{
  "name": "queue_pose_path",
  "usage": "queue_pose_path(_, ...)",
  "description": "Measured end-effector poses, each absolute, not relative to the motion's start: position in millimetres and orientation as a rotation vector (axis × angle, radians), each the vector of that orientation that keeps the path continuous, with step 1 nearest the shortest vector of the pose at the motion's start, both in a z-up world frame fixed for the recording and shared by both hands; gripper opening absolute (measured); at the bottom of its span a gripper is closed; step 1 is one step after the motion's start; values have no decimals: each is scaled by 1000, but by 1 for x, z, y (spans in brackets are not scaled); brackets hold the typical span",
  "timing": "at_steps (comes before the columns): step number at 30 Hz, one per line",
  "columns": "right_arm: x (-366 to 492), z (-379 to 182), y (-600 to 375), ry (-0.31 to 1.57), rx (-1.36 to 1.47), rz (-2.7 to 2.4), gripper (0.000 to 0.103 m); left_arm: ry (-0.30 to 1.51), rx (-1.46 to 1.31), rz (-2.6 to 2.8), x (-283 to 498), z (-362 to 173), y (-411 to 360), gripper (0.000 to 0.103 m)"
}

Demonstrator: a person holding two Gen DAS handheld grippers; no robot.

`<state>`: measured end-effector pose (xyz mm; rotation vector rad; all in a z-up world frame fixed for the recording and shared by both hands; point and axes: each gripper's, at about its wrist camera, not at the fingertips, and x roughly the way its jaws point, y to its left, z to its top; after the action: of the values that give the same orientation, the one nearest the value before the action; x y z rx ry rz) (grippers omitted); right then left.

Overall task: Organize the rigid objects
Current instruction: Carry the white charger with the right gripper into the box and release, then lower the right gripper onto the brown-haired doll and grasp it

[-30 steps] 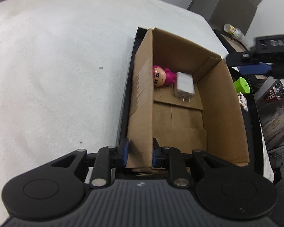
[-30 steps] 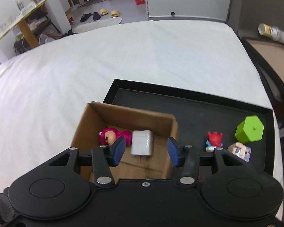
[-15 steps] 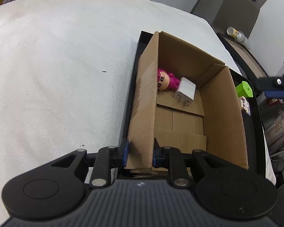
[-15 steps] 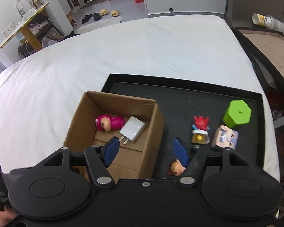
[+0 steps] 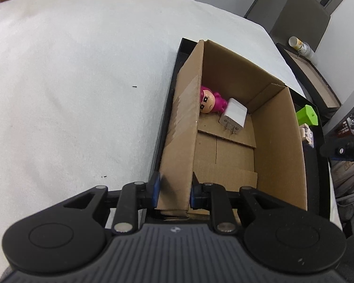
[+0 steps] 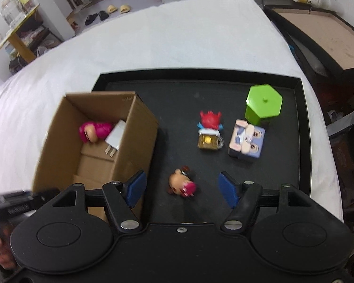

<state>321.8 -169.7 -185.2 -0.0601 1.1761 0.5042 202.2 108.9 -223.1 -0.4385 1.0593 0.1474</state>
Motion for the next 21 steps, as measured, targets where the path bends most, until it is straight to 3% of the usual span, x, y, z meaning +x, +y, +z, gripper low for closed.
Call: queue_pose_path(21,309,-231,-193,1117,90,657,67,1059,-422,200,205,-219,101,21)
